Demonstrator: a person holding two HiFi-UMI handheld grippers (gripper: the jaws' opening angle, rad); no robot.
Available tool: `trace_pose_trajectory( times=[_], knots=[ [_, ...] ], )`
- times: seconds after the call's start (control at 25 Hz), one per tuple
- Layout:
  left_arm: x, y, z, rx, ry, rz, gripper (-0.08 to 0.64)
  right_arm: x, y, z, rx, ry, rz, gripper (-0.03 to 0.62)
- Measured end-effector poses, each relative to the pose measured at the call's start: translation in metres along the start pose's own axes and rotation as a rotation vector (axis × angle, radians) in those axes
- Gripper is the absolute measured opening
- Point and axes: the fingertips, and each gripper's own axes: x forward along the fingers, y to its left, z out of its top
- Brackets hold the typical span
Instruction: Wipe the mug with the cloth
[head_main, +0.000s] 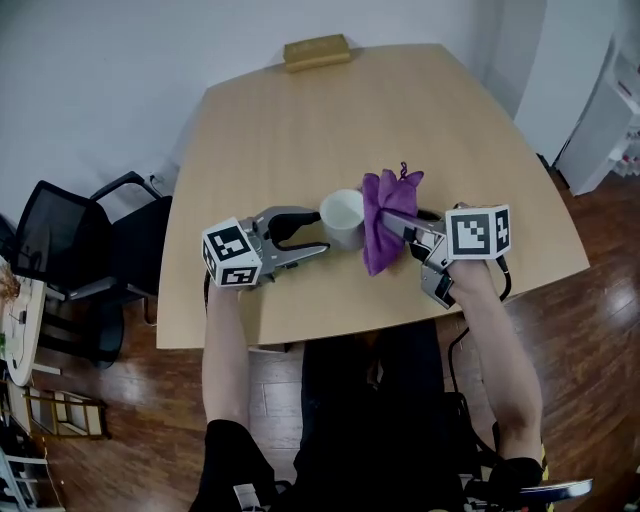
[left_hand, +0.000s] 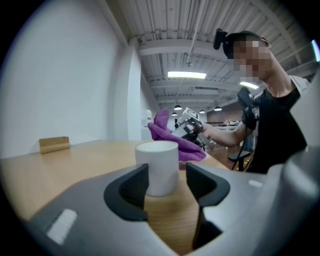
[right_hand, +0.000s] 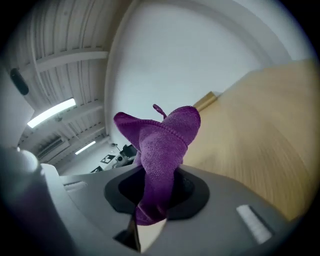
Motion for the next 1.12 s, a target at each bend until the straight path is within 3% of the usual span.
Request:
trace_pose_trajectory(
  times=[0.08, 0.24, 0.32, 0.48, 0.64, 0.76, 0.84, 0.88, 1.04, 1.12],
  knots=[
    [0.003, -0.005, 0.001, -0.006, 0.002, -0.002, 0.252, 0.011, -0.005, -0.013, -0.021, 0.047, -0.039, 0.087],
    [0.001, -0.020, 0.010, -0.037, 0.002, -0.032, 0.218, 0.023, -0.025, -0.005, -0.189, 0.098, -0.186, 0.081],
    [-0.001, -0.029, 0.010, -0.030, -0.004, -0.071, 0.170, 0.036, -0.037, -0.010, -0.289, 0.187, -0.243, 0.080],
    [0.001, -0.034, 0.005, 0.009, -0.010, -0.091, 0.161, 0.045, -0.059, -0.028, -0.467, 0.348, -0.345, 0.086],
    [-0.016, -0.018, 0.010, 0.084, 0.002, 0.010, 0.163, 0.024, -0.056, -0.014, -0.416, 0.265, -0.334, 0.087],
    [-0.035, 0.031, 0.016, 0.098, -0.007, 0.154, 0.167, 0.016, -0.043, 0.001, -0.320, 0.164, -0.258, 0.087],
    [-0.037, 0.064, 0.014, 0.101, 0.007, 0.201, 0.178, 0.020, -0.033, 0.001, -0.251, 0.127, -0.194, 0.087],
    [-0.033, 0.073, 0.011, 0.099, 0.020, 0.180, 0.190, 0.022, -0.030, -0.001, -0.224, 0.118, -0.172, 0.087],
    [-0.008, 0.071, 0.004, 0.066, 0.037, -0.024, 0.255, 0.028, -0.029, -0.007, -0.171, 0.099, -0.151, 0.087],
    [-0.003, 0.072, 0.007, 0.039, 0.016, -0.070, 0.259, 0.029, -0.029, -0.006, -0.162, 0.095, -0.143, 0.087]
  ],
)
